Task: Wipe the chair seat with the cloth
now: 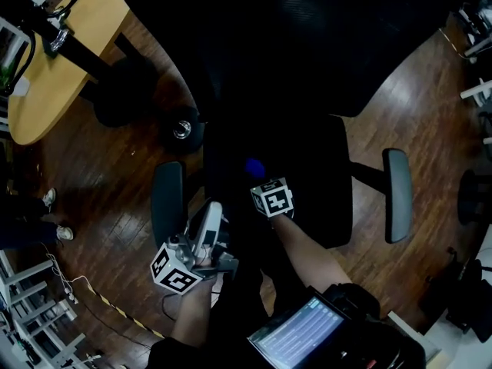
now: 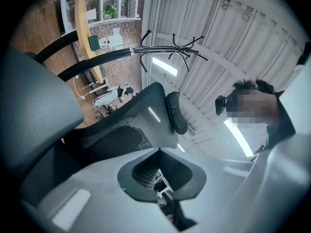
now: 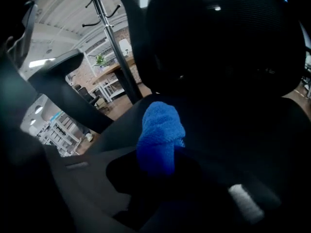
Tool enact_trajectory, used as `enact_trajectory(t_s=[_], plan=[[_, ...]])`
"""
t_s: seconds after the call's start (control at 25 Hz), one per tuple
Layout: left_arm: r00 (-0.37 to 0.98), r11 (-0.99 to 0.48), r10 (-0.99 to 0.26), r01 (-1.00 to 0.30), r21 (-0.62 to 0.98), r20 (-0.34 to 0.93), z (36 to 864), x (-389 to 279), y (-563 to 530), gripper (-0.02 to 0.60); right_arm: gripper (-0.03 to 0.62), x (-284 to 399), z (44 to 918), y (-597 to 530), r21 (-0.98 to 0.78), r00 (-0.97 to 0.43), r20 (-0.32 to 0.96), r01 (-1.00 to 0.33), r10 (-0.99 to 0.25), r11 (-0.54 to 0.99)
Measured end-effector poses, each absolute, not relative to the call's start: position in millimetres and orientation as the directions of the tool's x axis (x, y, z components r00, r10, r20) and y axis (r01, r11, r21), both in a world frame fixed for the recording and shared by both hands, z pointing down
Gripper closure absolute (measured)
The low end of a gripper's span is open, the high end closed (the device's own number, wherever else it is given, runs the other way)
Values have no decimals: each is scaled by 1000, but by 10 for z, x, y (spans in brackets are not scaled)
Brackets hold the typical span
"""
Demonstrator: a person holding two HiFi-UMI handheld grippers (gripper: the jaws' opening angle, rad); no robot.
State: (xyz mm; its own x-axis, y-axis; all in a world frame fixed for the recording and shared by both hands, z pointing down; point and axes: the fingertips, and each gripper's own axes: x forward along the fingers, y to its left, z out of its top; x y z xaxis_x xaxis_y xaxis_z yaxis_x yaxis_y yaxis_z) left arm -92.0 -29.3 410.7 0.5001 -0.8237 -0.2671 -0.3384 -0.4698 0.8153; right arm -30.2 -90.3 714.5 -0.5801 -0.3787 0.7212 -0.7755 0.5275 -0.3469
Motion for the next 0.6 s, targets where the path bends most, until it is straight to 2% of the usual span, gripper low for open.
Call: enact_trajectory(t_s=[0.36, 0.48, 0.6], plan=[[536, -473, -805, -324, 819, -253, 4131, -760, -266, 589, 545, 1875, 7109, -1035, -128, -283, 813, -939, -509, 319], [542, -477, -800, -319, 819, -255, 4131, -717, -266, 589, 545, 2182, 7065, -1004, -93, -245, 811, -950, -531, 297], [542, -482, -798, -312, 819, -263, 4120, -686, -276, 589, 545, 2214, 7063, -1012, -87, -233, 813, -955, -533, 284]])
